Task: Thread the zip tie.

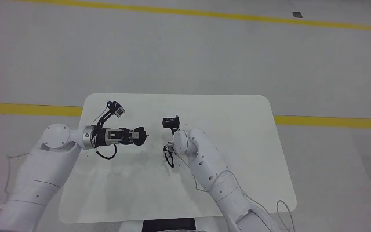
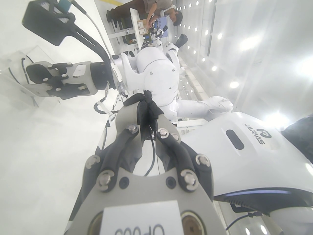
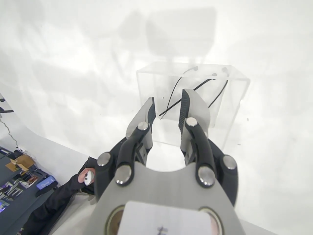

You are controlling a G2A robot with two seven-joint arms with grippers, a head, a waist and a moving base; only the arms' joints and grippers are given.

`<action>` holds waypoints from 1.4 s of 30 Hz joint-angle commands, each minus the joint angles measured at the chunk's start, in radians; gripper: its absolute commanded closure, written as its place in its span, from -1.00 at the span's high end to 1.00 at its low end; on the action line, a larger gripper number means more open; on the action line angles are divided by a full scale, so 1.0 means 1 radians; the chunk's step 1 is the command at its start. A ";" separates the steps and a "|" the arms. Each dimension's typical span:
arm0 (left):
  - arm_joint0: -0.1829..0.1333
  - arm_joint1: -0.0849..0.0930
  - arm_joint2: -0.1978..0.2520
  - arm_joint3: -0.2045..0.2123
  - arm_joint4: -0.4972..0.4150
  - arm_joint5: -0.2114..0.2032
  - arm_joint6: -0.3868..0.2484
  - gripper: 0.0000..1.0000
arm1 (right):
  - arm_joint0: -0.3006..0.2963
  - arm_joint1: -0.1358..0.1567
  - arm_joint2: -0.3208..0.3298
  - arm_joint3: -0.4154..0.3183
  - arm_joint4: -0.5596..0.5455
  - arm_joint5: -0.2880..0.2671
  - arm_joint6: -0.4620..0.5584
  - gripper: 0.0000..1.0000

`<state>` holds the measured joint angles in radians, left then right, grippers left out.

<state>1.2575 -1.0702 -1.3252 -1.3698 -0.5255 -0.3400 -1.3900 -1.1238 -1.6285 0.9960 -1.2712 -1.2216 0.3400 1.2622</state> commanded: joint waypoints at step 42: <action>0.000 0.000 0.000 0.000 0.000 0.000 0.000 -1.00 | 0.000 -0.094 0.060 0.090 -0.198 0.000 0.007 -0.82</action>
<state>1.2575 -1.0702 -1.3252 -1.3698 -0.5255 -0.3400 -1.3900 -1.1219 -1.7217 1.0548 -1.1784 -1.4170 0.3400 1.2678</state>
